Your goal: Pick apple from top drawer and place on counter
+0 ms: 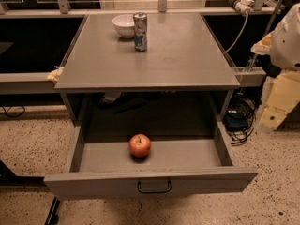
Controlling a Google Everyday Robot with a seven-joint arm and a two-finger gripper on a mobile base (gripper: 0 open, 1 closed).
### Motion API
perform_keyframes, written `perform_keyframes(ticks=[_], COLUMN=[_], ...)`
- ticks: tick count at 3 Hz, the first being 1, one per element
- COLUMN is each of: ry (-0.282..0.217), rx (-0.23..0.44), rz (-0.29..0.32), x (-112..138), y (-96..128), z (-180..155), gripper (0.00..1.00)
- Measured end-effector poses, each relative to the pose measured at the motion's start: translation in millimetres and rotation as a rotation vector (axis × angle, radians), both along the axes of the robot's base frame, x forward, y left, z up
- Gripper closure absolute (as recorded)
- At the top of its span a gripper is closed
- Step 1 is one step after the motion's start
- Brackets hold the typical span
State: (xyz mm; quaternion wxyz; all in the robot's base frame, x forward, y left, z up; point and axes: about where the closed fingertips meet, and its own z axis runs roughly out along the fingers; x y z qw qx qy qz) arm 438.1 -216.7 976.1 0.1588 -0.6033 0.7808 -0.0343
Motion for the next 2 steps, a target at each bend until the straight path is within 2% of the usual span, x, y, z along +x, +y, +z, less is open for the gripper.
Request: perform_keyframes(ticks=[1, 2], ry=[0.0, 0.002], rx=[0.0, 0.086], rz=[0.0, -0.016], x=[0, 6], y=[0, 3], z=[0, -18], gripper=[0.0, 0.18])
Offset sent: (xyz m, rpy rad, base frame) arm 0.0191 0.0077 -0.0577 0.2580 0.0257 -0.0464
